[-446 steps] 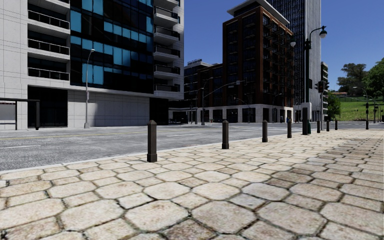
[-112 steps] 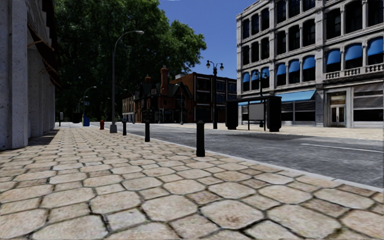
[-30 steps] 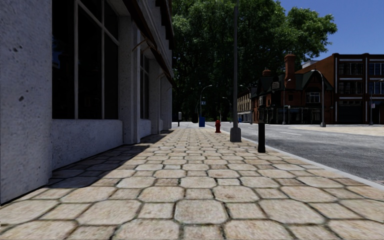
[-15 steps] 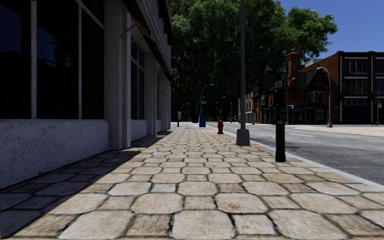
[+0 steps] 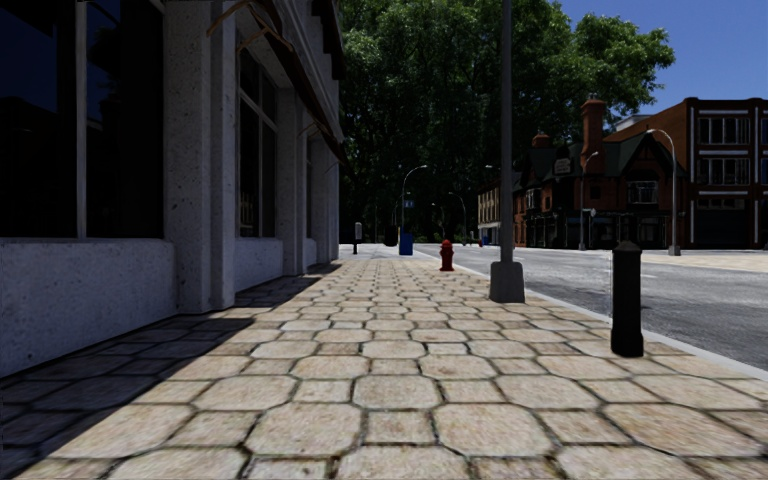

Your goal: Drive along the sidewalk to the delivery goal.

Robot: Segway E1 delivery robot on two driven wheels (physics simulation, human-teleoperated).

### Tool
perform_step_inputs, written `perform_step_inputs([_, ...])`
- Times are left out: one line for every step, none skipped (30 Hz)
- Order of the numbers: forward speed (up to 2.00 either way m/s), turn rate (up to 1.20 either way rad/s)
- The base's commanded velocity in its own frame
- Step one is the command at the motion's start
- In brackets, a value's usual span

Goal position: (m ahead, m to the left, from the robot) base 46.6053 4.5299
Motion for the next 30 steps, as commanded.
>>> perform_step_inputs([2.0,0.0])
perform_step_inputs([2.0,0.0])
perform_step_inputs([2.0,0.0])
perform_step_inputs([2.0,0.0])
perform_step_inputs([2.0,0.0])
perform_step_inputs([2.0,0.0])
perform_step_inputs([2.0,0.0])
perform_step_inputs([2.0,0.0])
perform_step_inputs([2.0,0.0])
perform_step_inputs([2.0,0.0])
perform_step_inputs([2.0,0.0])
perform_step_inputs([2.0,0.0])
perform_step_inputs([2.0,0.0])
perform_step_inputs([2.0,0.0])
perform_step_inputs([2.0,0.0])
perform_step_inputs([2.0,0.0])
perform_step_inputs([2.0,0.0])
perform_step_inputs([2.0,0.0])
perform_step_inputs([2.0,0.0])
perform_step_inputs([2.0,0.0])
perform_step_inputs([2.0,0.0])
perform_step_inputs([2.0,0.0])
perform_step_inputs([2.0,0.0])
perform_step_inputs([2.0,0.0])
perform_step_inputs([2.0,0.0])
perform_step_inputs([2.0,0.0])
perform_step_inputs([2.0,0.0])
perform_step_inputs([2.0,0.0])
perform_step_inputs([2.0,0.0])
perform_step_inputs([2.0,0.0])
